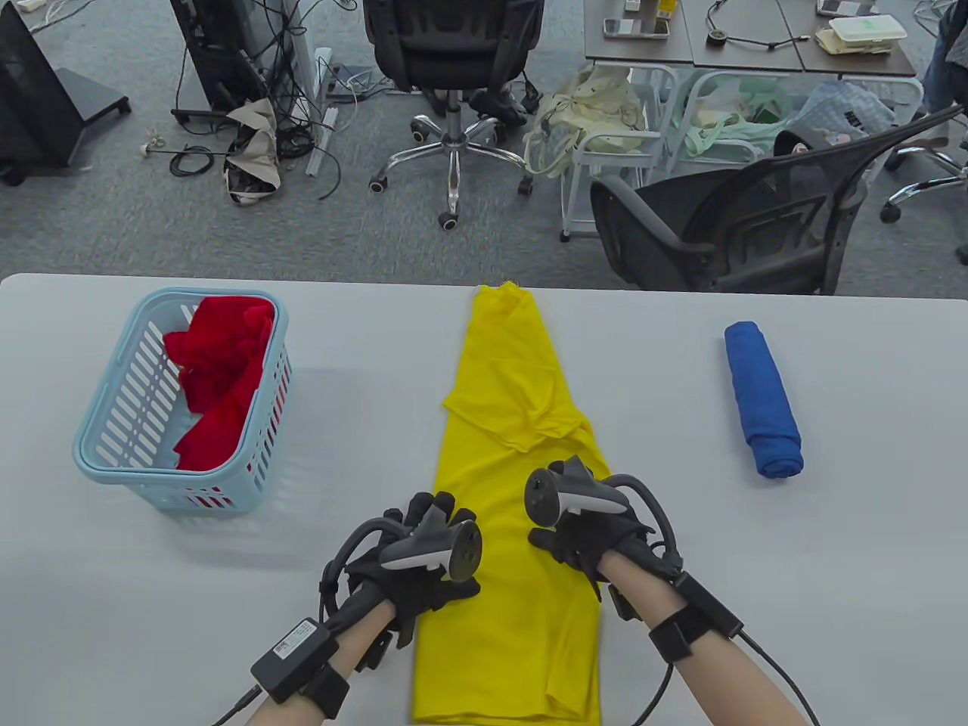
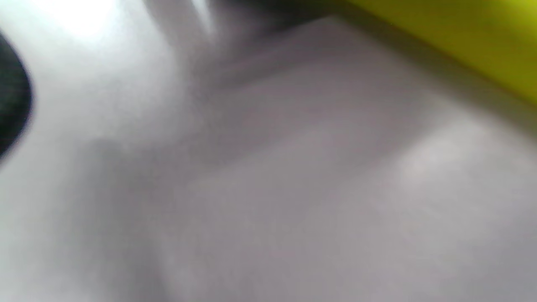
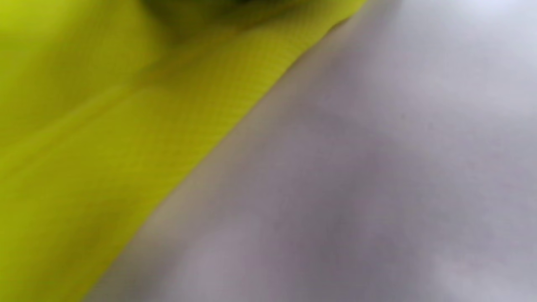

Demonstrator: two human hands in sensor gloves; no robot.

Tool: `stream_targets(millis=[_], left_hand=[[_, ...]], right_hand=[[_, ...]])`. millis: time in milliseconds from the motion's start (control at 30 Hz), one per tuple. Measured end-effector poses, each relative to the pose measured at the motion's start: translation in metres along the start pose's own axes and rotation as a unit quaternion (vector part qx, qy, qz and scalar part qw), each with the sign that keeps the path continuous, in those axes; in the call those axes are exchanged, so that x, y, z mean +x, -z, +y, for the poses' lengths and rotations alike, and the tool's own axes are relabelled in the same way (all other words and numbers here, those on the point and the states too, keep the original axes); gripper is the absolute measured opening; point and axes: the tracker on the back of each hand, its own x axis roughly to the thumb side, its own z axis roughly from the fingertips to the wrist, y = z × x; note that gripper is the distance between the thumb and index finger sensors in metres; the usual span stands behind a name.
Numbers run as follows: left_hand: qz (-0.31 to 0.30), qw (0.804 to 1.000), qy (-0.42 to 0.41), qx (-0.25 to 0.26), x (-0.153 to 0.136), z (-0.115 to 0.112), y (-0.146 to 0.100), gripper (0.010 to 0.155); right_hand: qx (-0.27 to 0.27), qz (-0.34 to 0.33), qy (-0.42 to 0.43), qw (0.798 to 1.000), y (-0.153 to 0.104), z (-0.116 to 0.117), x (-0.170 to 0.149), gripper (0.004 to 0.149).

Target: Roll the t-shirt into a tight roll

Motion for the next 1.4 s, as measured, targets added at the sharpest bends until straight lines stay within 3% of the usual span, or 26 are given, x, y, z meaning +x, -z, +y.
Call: stream_targets(millis=[233, 367, 467, 533, 667, 800, 900, 1000, 1133, 1333, 1400], left_hand=[[0.043, 0.999, -0.02, -0.01, -0.025, 0.025, 0.026, 0.078], [0.015, 1.0, 0.002, 0.017, -0.011, 0.016, 0.001, 0.078], [-0.037, 0.999, 0.006, 0.008, 0.006, -0.005, -0.02, 0.082], [-0.035, 0.999, 0.025, -0.002, 0.012, -0.019, -0.024, 0.083], [-0.041, 0.999, 0.008, 0.003, 0.009, -0.027, -0.024, 0.084], [-0.039, 0.999, 0.024, -0.006, 0.01, -0.025, -0.022, 0.085], [-0.04, 0.999, 0.016, -0.008, 0.012, -0.023, -0.019, 0.085], [-0.034, 0.999, 0.01, -0.012, 0.014, -0.021, -0.015, 0.085], [-0.03, 0.999, 0.003, -0.013, 0.017, -0.017, -0.009, 0.085], [-0.027, 0.999, 0.006, -0.015, 0.018, -0.018, -0.007, 0.085], [-0.027, 0.999, 0.007, -0.017, 0.018, -0.018, -0.008, 0.085]], right_hand=[[0.005, 0.032, 0.049, 0.998, 0.036, -0.029, -0.014, 0.075], [0.005, 0.039, 0.052, 0.998, 0.044, -0.036, -0.016, 0.075], [0.005, 0.038, 0.054, 0.998, 0.044, -0.037, -0.017, 0.075], [-0.011, 0.044, 0.05, 0.998, 0.037, -0.035, -0.014, 0.073], [-0.055, 0.009, 0.017, 0.998, -0.014, -0.015, 0.007, 0.075], [-0.01, -0.027, -0.05, 0.998, -0.052, 0.027, 0.02, 0.082], [0.0, -0.025, -0.051, 0.998, -0.046, 0.038, 0.01, 0.086], [0.003, -0.044, 0.025, 0.999, -0.031, 0.031, -0.011, 0.087], [0.003, -0.042, 0.056, 0.998, -0.023, 0.018, -0.031, 0.089], [-0.027, 0.068, 0.015, 0.997, -0.044, 0.009, -0.048, 0.083], [-0.051, 0.038, 0.016, 0.998, -0.053, 0.01, -0.033, 0.081]])
